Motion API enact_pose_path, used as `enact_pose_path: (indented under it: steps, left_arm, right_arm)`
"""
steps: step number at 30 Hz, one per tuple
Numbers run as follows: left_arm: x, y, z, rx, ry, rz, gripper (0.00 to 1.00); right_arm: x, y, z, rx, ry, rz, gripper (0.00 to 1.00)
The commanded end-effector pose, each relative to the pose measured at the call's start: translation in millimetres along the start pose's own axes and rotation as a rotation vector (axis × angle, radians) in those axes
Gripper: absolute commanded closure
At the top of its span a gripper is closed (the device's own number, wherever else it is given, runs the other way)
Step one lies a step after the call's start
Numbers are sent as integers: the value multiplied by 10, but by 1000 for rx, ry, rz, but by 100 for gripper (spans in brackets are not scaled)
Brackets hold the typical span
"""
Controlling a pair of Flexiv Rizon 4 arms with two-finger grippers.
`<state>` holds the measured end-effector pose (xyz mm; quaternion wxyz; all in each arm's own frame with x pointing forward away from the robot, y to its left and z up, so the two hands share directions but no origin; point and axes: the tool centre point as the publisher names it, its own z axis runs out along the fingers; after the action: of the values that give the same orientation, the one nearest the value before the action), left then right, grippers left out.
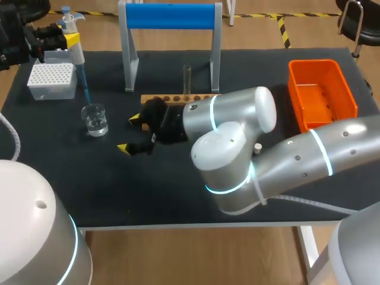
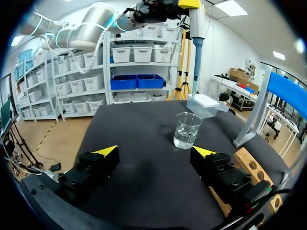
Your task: Invert the test tube, pick up the pipette, mount the tip to pipette, aspirate from beaker and dispense into the tube, eject the tip, return the pipette, and cap with the stopper.
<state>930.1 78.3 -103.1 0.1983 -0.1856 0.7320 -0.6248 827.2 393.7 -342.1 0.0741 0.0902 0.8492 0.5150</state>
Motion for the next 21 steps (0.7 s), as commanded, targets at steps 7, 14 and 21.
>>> enact_pose_path:
  steps: [7, 14, 21]
  left_arm:
    - [8, 1, 1, 2, -4, 1, 100]
    - [8, 1, 1, 2, -4, 1, 100]
    - [8, 1, 1, 2, -4, 1, 100]
  right_arm:
    - [-20, 28, 201, 13, -85, -6, 0]
    - [-61, 56, 198, 0, -102, -2, 0]
    - [-44, 66, 165, -13, -113, 12, 0]
